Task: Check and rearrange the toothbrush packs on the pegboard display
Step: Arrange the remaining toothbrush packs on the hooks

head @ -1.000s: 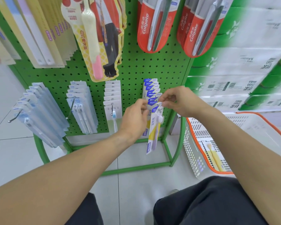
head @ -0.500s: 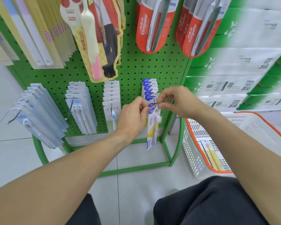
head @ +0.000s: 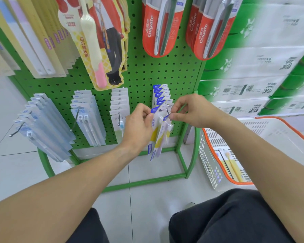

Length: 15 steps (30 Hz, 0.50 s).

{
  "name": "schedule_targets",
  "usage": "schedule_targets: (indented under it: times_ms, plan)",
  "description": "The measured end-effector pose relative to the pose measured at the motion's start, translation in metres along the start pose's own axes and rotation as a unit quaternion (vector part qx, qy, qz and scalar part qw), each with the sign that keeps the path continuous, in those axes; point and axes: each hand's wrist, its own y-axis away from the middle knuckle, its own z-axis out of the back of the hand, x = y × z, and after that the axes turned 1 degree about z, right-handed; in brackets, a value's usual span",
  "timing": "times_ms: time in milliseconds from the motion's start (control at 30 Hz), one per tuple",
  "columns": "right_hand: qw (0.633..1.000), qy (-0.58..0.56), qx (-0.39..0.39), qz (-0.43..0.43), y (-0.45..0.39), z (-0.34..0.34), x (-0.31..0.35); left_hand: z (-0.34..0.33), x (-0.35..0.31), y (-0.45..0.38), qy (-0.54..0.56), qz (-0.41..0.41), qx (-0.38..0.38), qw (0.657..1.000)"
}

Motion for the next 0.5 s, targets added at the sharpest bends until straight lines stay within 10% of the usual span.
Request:
schedule_targets:
  times_ms: [500]
  plan:
    - [0.974, -0.198, -0.06, 0.095, 0.015, -0.027, 0.06, 0.057, -0.029, 0.028, 0.1, 0.034, 0.073, 0.992]
